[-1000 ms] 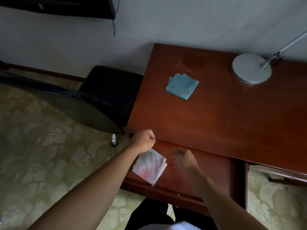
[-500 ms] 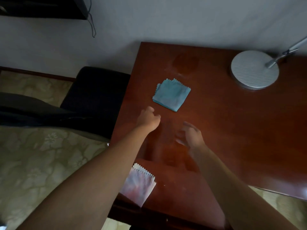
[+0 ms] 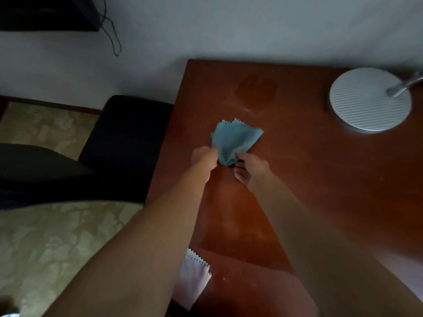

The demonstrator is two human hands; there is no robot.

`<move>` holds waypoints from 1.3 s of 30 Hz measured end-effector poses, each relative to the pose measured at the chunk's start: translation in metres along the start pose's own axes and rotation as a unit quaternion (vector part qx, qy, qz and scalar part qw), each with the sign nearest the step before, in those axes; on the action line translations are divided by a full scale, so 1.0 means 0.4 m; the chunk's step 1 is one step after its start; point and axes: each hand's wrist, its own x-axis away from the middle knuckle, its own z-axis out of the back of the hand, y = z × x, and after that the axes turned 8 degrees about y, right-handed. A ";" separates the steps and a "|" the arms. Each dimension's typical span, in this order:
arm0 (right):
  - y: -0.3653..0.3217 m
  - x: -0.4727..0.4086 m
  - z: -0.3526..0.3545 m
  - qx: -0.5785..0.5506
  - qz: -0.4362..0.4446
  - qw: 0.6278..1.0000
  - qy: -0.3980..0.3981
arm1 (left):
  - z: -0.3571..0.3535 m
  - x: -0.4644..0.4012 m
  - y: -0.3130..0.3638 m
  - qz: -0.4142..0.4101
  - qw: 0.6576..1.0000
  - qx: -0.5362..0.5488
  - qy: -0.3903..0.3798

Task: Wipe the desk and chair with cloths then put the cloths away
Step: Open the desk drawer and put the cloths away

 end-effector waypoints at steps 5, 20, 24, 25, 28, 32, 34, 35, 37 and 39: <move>-0.010 0.025 0.016 -0.078 0.045 0.996 -0.003 | 0.032 0.031 -0.019 0.048 0.994 0.093 -0.033; 0.301 0.219 0.147 -0.129 0.021 0.989 -0.063 | 0.262 0.183 -0.271 0.131 0.938 0.212 -0.243; 0.410 0.295 0.172 -0.105 0.007 0.993 -0.046 | 0.318 0.234 -0.350 0.123 0.940 0.162 -0.274; 0.434 0.309 0.182 -0.093 0.009 0.995 -0.030 | 0.330 0.245 -0.371 0.111 0.945 0.146 -0.270; 0.506 0.323 0.222 -0.055 0.023 0.998 0.004 | 0.353 0.280 -0.431 0.090 0.953 0.115 -0.264; 0.581 0.362 0.279 -0.039 0.035 0.999 0.006 | 0.376 0.318 -0.508 0.080 0.947 0.088 -0.298; 0.604 0.375 0.310 -0.031 0.060 0.998 0.013 | 0.379 0.335 -0.537 0.080 0.938 0.084 -0.327; 0.613 0.379 0.321 -0.031 0.068 0.997 0.017 | 0.378 0.341 -0.549 0.075 0.937 0.075 -0.334; 0.636 0.375 0.343 -0.010 0.081 0.996 0.038 | 0.374 0.349 -0.575 0.051 0.945 0.043 -0.320; 0.673 0.357 0.368 0.047 0.090 0.992 0.080 | 0.368 0.360 -0.604 0.009 0.957 -0.034 -0.287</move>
